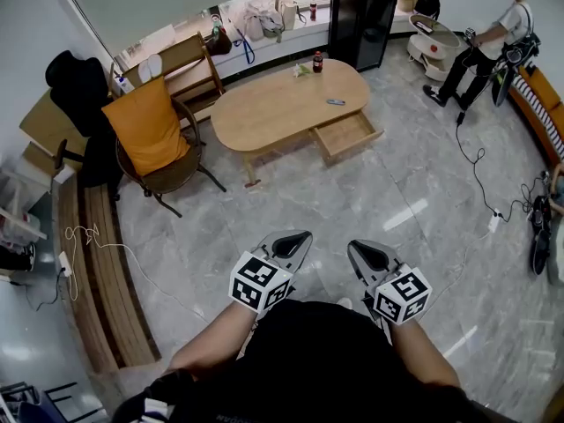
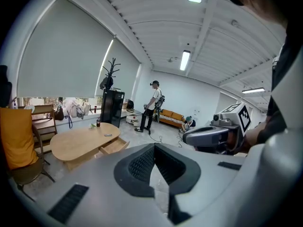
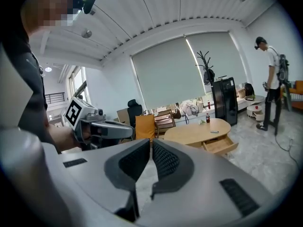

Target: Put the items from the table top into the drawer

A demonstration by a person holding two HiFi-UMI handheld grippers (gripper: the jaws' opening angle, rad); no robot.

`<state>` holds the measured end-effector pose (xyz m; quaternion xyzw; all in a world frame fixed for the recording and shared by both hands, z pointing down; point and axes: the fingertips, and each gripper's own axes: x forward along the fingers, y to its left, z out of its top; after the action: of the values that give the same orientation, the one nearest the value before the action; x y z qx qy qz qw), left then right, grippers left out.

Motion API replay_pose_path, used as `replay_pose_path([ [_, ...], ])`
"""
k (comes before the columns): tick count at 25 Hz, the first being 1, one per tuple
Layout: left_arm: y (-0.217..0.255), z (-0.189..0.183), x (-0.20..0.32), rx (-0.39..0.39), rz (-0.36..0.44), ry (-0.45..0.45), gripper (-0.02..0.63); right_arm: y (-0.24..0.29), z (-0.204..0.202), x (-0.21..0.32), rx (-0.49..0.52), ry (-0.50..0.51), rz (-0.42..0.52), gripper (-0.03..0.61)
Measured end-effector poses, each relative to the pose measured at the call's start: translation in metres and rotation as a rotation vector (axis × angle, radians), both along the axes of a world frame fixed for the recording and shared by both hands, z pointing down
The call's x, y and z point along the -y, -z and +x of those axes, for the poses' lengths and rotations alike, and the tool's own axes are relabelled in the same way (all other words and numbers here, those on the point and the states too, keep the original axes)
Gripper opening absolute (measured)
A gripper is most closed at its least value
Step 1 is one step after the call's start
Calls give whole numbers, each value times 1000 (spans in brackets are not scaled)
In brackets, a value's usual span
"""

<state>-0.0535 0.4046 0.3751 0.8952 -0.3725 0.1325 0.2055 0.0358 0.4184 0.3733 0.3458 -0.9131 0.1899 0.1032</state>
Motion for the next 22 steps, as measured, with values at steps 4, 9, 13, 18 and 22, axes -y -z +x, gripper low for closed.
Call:
replay_pose_path([
  [4,0,-26,4,-4,-4,-1,2,-2,-29,4,-13,14,-15,5],
  [9,-4,-65,8,3,-5,-15,2,-7,-72,5,-16,27,-27,5],
  [13,-15,-87,9,12,-28,-16,2,-15,-91,2,-21,17,-48,5],
  [18,-20,-96,14,5,-45,-26,2,-15,-88,11,-23,-32,-58,5],
  [22,-22,-88,29,8,-40,-27,2,-18,-80,25,-15,-47,-59,5],
])
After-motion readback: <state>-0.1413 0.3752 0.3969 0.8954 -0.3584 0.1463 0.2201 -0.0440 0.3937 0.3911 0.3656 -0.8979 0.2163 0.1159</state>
